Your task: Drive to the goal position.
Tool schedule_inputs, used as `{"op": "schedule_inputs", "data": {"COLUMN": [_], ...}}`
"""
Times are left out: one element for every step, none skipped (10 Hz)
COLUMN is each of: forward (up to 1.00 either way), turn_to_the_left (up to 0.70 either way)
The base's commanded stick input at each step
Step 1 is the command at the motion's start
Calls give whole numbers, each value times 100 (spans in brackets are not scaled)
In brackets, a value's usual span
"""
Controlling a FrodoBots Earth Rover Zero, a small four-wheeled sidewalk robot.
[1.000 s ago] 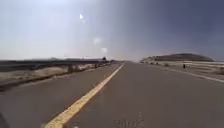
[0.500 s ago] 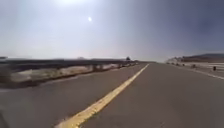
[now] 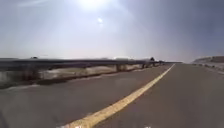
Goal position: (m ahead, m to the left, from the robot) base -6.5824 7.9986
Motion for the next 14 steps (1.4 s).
{"op": "schedule_inputs", "data": {"forward": [0, 0, 0, 0, 0, 0, 0, 0, 0, 0, 0, 0, 0, 0], "turn_to_the_left": [50, 50, 50, 50, 50, 50, 50, 50, 50, 50, 50, 50, 50, 50]}}
